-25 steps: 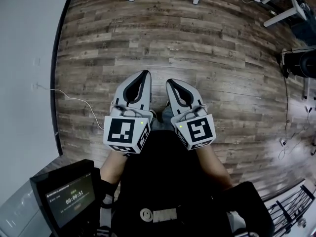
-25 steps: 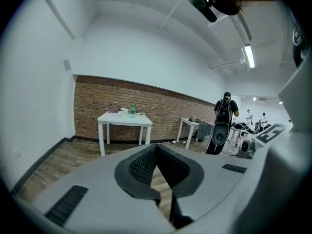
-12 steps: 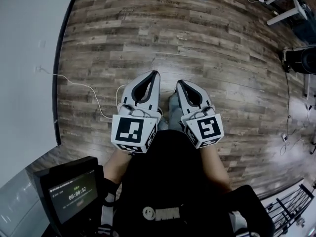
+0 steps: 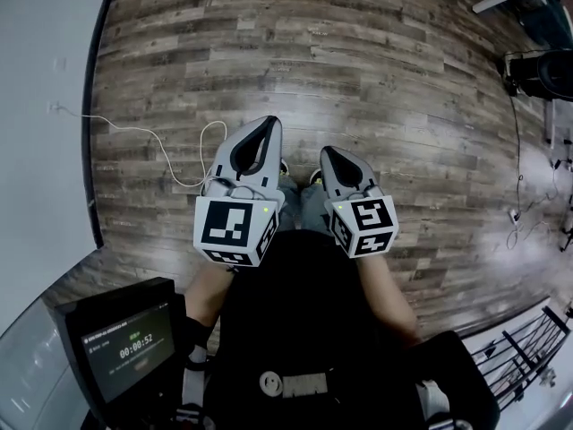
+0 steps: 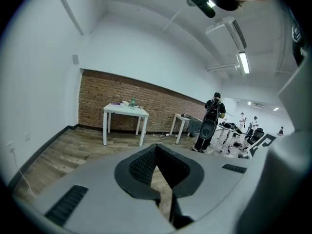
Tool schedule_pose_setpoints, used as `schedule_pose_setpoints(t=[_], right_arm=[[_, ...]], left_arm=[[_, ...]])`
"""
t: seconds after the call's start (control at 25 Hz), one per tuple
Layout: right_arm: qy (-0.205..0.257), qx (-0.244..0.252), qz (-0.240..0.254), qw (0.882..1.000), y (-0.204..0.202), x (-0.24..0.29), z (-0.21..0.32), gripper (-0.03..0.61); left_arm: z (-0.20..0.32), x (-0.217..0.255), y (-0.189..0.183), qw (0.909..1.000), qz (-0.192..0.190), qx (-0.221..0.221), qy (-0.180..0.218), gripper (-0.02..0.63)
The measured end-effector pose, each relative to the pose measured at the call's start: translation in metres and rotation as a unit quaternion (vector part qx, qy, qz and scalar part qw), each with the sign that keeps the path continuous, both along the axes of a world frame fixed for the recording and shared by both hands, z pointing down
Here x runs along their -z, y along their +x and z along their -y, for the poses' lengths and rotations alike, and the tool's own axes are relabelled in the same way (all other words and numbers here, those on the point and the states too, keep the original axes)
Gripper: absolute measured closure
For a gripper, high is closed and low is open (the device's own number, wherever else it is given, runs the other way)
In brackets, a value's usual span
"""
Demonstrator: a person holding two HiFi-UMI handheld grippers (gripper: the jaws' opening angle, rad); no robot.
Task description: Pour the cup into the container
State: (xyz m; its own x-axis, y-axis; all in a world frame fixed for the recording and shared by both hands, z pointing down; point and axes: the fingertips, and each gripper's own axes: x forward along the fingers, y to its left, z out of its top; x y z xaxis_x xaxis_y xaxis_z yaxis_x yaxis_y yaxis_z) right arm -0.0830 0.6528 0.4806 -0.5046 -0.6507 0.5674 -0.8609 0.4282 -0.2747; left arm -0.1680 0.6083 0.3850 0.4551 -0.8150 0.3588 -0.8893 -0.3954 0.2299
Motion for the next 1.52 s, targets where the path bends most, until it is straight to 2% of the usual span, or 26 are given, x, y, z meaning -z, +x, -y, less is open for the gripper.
schedule_pose_setpoints(t=[0.16,0.36,0.72,0.84,1.12,1.24,1.36,1.52], right_arm=[[0.076,0.019,0.069,0.995,-0.001,0.03,-0.025,0.575],[0.129,0.04,0.047,0.99,0.017,0.052,-0.061,0.575],[0.196,0.04,0.059,0.978,0.074,0.079,-0.153,0.575],[0.218,0.064,0.068,0.972,0.067,0.086,-0.182,0.575],[0.231,0.094,0.106,0.963,0.039,0.111,-0.224,0.575],[0.228,0.111,0.109,0.961,0.022,0.111,-0.239,0.575],[0.247,0.132,0.105,0.954,0.012,0.111,-0.253,0.575],[0.248,0.134,0.101,0.954,0.0,0.107,-0.271,0.575]], left_arm=[[-0.035,0.0,0.012,0.9999,0.004,0.006,0.009,0.611],[-0.081,0.006,0.032,0.9996,0.009,0.019,0.018,0.611],[-0.187,0.017,0.085,0.9983,0.019,0.034,0.044,0.611],[-0.218,0.019,0.081,0.9977,0.024,0.047,0.043,0.611],[-0.263,0.02,0.07,0.9967,0.04,0.062,0.035,0.611],[-0.274,0.019,0.058,0.9966,0.04,0.066,0.028,0.611],[-0.284,0.016,0.057,0.9973,0.036,0.058,0.026,0.611],[-0.299,0.016,0.051,0.9974,0.035,0.053,0.034,0.611]])
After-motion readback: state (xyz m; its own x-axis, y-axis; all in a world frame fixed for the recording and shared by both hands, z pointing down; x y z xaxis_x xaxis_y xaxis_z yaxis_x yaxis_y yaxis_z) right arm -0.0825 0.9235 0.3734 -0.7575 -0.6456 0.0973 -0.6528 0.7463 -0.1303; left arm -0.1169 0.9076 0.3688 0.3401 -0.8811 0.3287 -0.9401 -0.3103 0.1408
